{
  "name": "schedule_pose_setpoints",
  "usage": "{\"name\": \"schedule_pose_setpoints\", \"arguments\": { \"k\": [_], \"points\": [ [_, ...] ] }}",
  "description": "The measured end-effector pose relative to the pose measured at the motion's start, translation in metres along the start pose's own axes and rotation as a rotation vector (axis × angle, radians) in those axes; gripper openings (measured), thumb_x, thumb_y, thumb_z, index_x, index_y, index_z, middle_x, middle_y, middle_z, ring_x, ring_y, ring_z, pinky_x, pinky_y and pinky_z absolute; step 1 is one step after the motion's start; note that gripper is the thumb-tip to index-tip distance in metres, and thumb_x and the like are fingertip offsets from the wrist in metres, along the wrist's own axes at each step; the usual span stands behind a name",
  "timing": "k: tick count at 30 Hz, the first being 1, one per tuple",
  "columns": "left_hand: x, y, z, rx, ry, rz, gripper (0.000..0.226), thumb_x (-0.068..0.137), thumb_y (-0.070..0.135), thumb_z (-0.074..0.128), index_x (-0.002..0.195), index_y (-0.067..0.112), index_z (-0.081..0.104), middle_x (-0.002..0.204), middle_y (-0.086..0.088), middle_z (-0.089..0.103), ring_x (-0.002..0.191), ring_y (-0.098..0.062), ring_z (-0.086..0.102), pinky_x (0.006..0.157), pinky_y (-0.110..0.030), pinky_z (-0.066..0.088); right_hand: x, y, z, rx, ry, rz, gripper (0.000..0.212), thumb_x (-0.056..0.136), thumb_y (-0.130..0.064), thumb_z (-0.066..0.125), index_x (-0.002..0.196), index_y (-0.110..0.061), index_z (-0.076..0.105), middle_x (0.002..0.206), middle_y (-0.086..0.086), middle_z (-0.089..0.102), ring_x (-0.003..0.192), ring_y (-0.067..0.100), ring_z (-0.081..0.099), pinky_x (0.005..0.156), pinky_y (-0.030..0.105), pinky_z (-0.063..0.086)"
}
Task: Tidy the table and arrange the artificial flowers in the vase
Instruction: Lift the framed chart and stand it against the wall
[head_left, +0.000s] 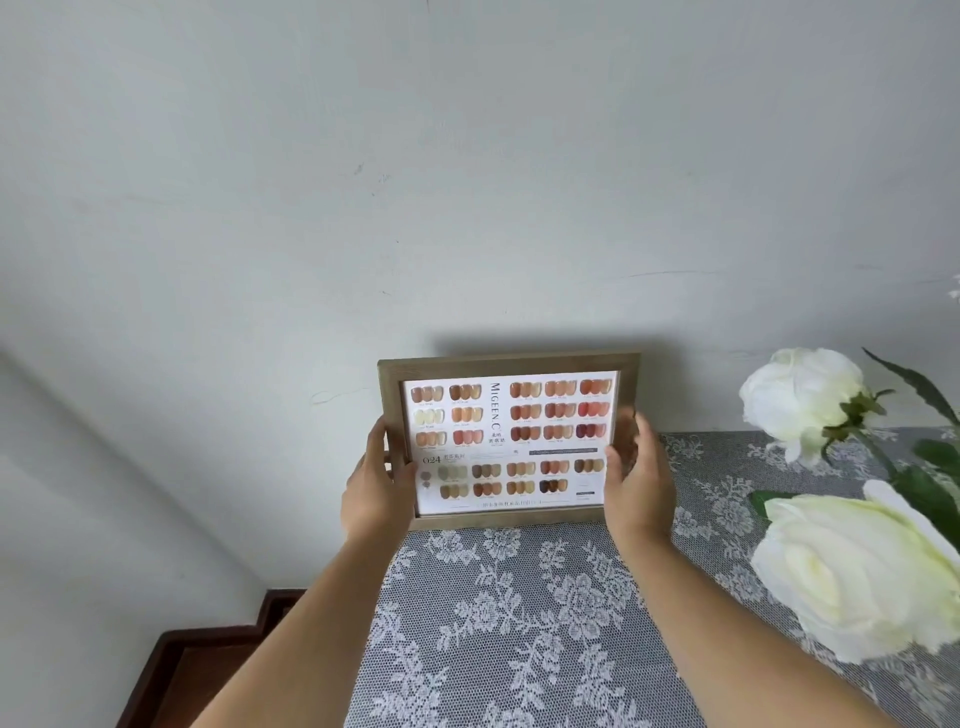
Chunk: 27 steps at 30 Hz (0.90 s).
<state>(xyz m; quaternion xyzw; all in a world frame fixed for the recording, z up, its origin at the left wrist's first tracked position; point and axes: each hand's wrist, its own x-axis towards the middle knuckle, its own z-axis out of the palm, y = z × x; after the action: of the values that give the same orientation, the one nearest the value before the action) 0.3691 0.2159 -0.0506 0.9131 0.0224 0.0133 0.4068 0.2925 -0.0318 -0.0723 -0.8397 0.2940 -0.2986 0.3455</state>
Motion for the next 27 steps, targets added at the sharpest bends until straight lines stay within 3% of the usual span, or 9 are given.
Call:
{"name": "schedule_pose_setpoints", "arguments": {
  "k": [5, 10, 14, 18, 23, 27],
  "points": [
    [-0.002, -0.001, -0.003, 0.01, -0.004, 0.021, 0.061, 0.086, 0.021, 0.053, 0.136, 0.036, 0.022, 0.124, -0.001, 0.058, 0.106, -0.024, 0.058, 0.088, -0.043, 0.048, -0.002, -0.003, -0.002, 0.009, -0.028, -0.003, 0.053, 0.088, -0.016, 0.057, 0.137, -0.02, 0.037, 0.129, 0.008, 0.053, 0.113, 0.027, 0.053, 0.083, 0.046, 0.052],
    [-0.015, -0.001, -0.01, 0.04, 0.056, 0.024, 0.061, 0.088, 0.034, 0.051, 0.141, 0.032, 0.02, 0.134, -0.004, 0.047, 0.118, -0.023, 0.05, 0.092, -0.044, 0.046, -0.015, -0.007, -0.015, 0.049, -0.042, -0.063, 0.058, 0.086, -0.014, 0.06, 0.138, -0.018, 0.034, 0.134, 0.008, 0.048, 0.122, 0.024, 0.044, 0.096, 0.033, 0.04],
    [-0.047, 0.0, -0.023, 0.134, 0.145, 0.132, 0.061, 0.084, 0.027, 0.056, 0.138, 0.025, 0.028, 0.133, -0.008, 0.045, 0.122, -0.027, 0.043, 0.097, -0.044, 0.041, -0.046, -0.008, -0.039, 0.027, -0.116, -0.131, 0.058, 0.087, -0.016, 0.059, 0.139, -0.018, 0.034, 0.133, 0.01, 0.046, 0.121, 0.024, 0.045, 0.089, 0.027, 0.04],
    [-0.102, 0.006, -0.03, 0.174, 0.114, 0.164, 0.059, 0.083, 0.026, 0.058, 0.135, 0.027, 0.03, 0.132, -0.004, 0.046, 0.121, -0.025, 0.044, 0.094, -0.046, 0.044, -0.078, -0.002, -0.076, 0.026, -0.242, -0.199, 0.059, 0.087, -0.021, 0.06, 0.139, -0.021, 0.034, 0.134, 0.008, 0.046, 0.12, 0.021, 0.046, 0.085, 0.021, 0.038],
    [-0.189, 0.019, -0.023, 0.265, 0.04, 0.143, 0.059, 0.081, 0.03, 0.063, 0.131, 0.028, 0.032, 0.13, -0.003, 0.047, 0.116, -0.023, 0.047, 0.09, -0.044, 0.048, -0.117, 0.022, -0.138, 0.033, -0.413, -0.306, 0.056, 0.087, -0.026, 0.059, 0.137, -0.028, 0.033, 0.136, -0.003, 0.044, 0.11, -0.001, 0.039, 0.081, 0.006, 0.032],
    [-0.258, 0.026, 0.0, 0.297, -0.028, 0.139, 0.059, 0.081, 0.033, 0.064, 0.131, 0.029, 0.034, 0.132, -0.004, 0.046, 0.118, -0.023, 0.047, 0.091, -0.043, 0.049, -0.135, 0.058, -0.193, 0.038, -0.579, -0.31, 0.054, 0.087, -0.027, 0.059, 0.134, -0.036, 0.033, 0.136, -0.008, 0.043, 0.101, -0.004, 0.041, 0.083, 0.016, 0.04]
  ]
}}
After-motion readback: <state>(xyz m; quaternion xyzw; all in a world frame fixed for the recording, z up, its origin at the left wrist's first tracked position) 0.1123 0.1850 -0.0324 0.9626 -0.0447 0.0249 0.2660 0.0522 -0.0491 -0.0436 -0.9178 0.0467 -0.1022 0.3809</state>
